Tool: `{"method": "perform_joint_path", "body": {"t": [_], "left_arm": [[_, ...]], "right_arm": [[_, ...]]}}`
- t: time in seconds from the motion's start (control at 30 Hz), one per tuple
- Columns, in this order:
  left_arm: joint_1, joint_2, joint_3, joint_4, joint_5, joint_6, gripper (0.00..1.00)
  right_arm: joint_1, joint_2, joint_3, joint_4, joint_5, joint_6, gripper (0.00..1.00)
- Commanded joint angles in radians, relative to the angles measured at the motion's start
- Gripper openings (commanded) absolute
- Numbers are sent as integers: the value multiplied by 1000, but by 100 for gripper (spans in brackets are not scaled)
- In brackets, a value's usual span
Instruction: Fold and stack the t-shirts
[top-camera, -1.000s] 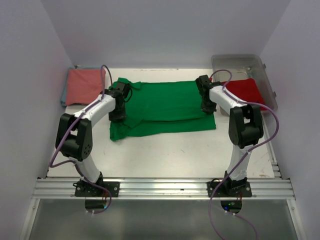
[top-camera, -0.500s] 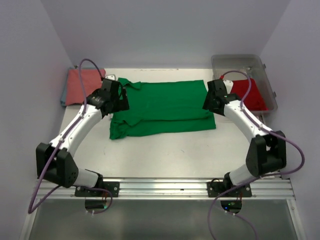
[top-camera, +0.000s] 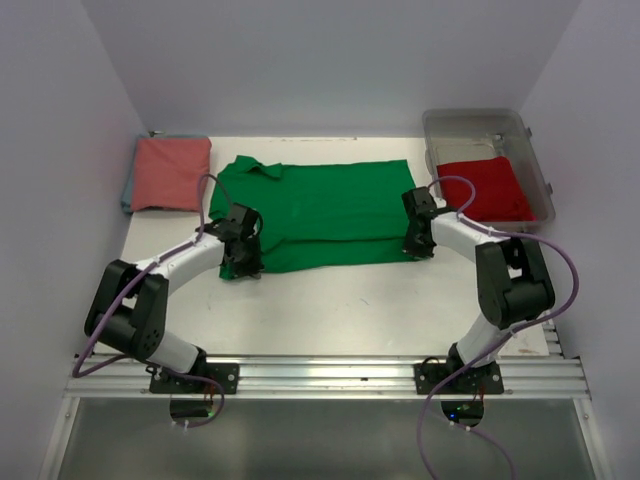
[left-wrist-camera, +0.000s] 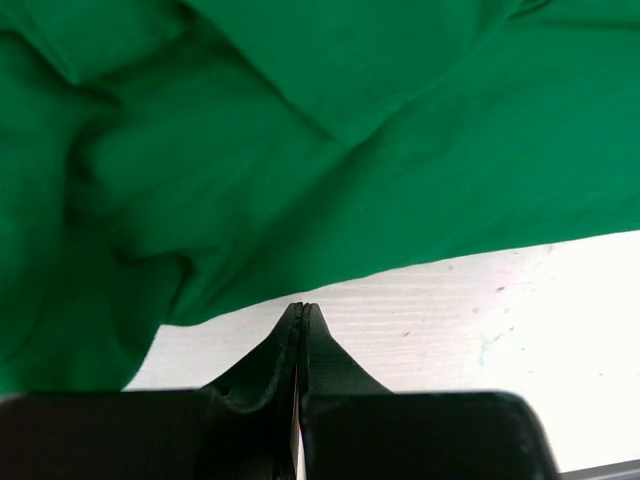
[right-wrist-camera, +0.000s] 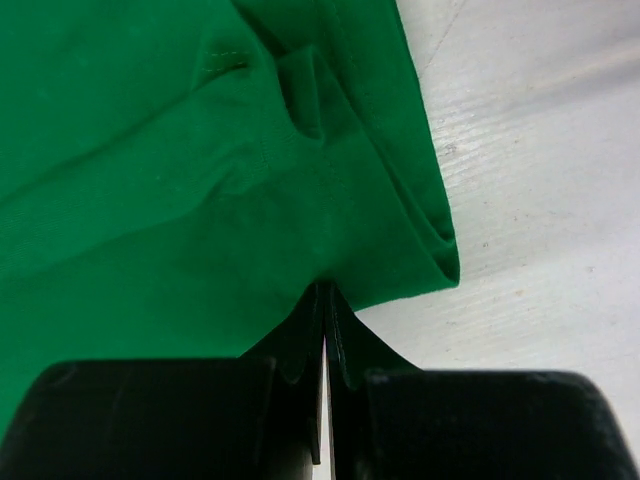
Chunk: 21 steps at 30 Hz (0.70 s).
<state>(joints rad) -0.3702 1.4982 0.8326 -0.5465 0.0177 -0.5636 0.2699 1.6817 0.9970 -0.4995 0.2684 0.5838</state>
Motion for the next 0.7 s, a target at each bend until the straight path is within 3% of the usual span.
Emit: {"method": "perform_joint_path", "body": {"t": [0.0,0.17,0.33,0.5,0.67], "left_arm": [[-18,-13,19,103,-13,-38,0],[-26,-23,23,79,-93,-6,0],[-36,8,45,-27,-303,-15,0],[-36,16,42,-69,-351,-35,0],[-38,-29,63,-62,-283,-21,0]], "right_arm": [[8,13,-11,73,-23,24,0],[8,61,-18,95,-6,22,0],[8,93,2,52,9,14,0],[8,93,26,-25,46,-12,0],[8,41,38,-56,0,-30,0]]}}
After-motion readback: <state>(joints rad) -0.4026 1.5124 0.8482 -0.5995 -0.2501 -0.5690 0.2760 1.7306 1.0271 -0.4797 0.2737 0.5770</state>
